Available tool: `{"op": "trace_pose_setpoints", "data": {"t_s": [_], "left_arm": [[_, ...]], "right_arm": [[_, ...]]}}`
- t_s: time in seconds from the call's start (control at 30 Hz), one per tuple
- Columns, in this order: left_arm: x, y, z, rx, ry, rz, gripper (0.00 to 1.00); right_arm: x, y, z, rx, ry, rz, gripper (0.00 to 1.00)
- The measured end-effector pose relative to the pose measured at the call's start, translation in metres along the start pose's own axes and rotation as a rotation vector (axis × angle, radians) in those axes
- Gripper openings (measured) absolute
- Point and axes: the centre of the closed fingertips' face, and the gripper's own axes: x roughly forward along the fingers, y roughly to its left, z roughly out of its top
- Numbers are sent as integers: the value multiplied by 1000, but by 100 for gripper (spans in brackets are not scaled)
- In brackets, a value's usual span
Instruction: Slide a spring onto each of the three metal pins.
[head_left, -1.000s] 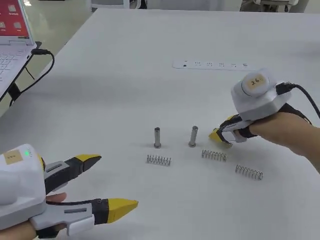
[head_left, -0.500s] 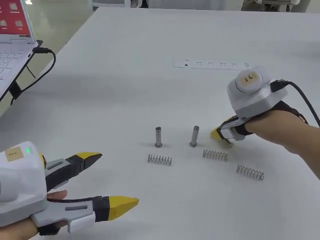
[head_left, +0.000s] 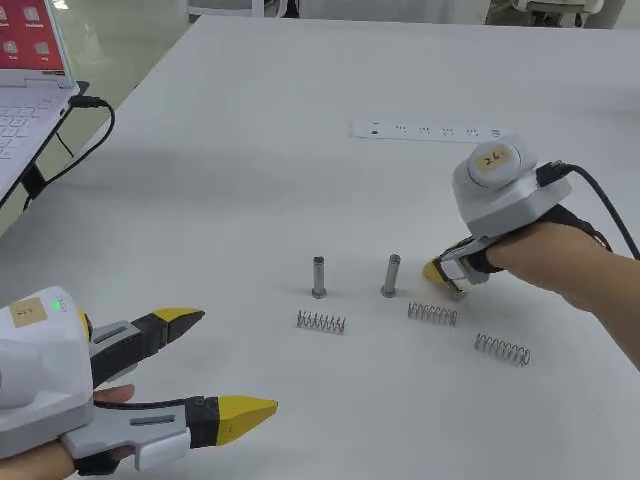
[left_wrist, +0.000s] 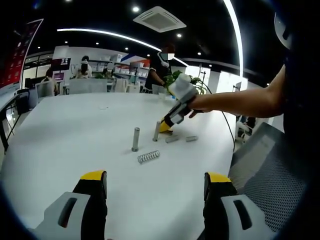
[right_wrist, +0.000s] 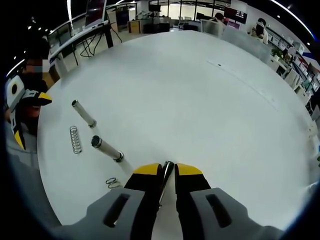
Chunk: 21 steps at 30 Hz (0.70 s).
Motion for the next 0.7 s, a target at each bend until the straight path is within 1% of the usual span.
{"op": "trace_pose_setpoints", "data": {"t_s": [0.23,0.33,0.37,0.5,0.7], "left_arm": [[0,-2,0,0,1,-3,76],[1,-2,0,2,2,-5,76],[1,-2,0,2,2,-6,76],[1,-2,1,2,-1,-6,76],[1,-2,1,2,0,-6,76]], "right_arm": [[0,-1,-1,49,6,-5,6],[0,-2,-1,49,4,-9,6],[-1,-2,-1,59,2,-9,6],[-2,-2,-1,92,-1,0,5],[-5,-1,-4,100,-4,2,5]]}}
